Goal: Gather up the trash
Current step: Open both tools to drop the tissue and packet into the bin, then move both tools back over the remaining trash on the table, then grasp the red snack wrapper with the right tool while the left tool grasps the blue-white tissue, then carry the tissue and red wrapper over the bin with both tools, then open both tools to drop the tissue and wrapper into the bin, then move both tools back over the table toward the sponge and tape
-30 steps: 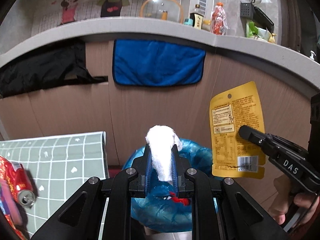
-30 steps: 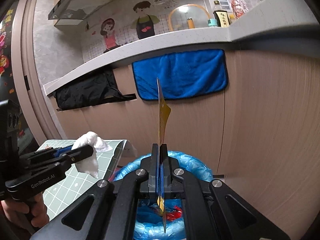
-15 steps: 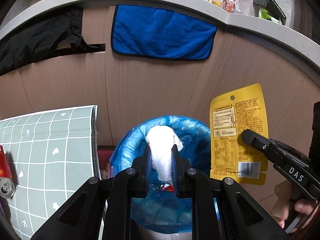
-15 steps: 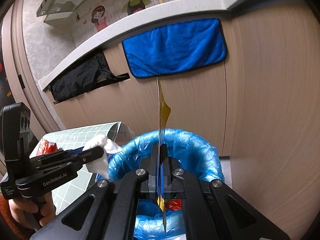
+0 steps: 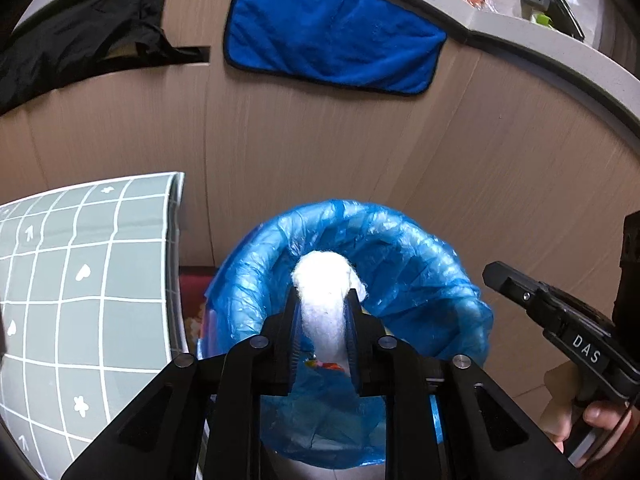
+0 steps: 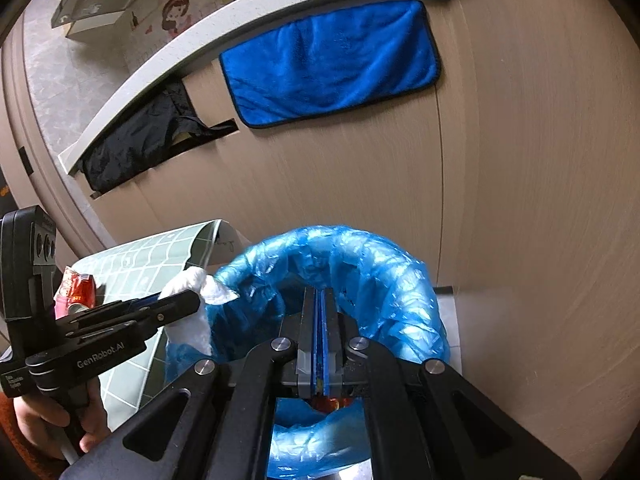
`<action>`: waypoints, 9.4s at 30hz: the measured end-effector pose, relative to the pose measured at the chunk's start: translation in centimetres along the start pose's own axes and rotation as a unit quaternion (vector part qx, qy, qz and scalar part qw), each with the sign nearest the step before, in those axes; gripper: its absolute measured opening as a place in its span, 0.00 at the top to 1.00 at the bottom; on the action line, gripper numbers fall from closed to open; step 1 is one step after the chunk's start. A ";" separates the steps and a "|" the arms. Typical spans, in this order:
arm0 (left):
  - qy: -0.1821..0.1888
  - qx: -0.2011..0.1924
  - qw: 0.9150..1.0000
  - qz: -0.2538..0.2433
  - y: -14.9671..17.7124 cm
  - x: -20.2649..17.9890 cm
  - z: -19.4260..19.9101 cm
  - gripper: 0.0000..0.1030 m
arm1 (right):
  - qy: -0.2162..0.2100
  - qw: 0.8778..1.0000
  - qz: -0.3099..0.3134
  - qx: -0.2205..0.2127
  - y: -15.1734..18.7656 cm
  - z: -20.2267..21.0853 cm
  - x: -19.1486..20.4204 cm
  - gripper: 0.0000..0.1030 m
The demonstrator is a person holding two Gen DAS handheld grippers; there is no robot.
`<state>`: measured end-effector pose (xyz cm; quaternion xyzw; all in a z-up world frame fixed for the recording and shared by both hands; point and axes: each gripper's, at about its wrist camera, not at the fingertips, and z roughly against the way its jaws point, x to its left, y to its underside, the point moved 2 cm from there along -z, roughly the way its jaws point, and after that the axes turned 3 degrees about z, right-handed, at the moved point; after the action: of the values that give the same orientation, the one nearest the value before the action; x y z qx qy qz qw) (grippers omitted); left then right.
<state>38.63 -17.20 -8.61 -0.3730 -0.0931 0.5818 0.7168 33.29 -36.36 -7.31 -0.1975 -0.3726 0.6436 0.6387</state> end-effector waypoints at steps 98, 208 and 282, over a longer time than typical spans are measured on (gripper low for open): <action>-0.170 -0.082 0.958 0.214 11.5 34.3 25.4 0.63 | -0.222 0.937 0.217 0.162 8.3 -5.4 28.7 0.73; -0.046 -0.097 0.992 -0.060 -0.4 -3.4 8.5 0.68 | 0.020 0.990 0.096 -0.104 -3.8 9.6 4.4 0.96; -0.222 -0.104 0.949 0.198 10.0 37.5 28.0 0.63 | -0.269 0.892 0.343 0.116 3.4 -4.3 40.9 0.78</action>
<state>26.52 29.05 -6.56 -0.3172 -0.2341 0.7673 0.5057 29.81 4.55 -3.52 -0.0565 -0.3622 0.8898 0.2717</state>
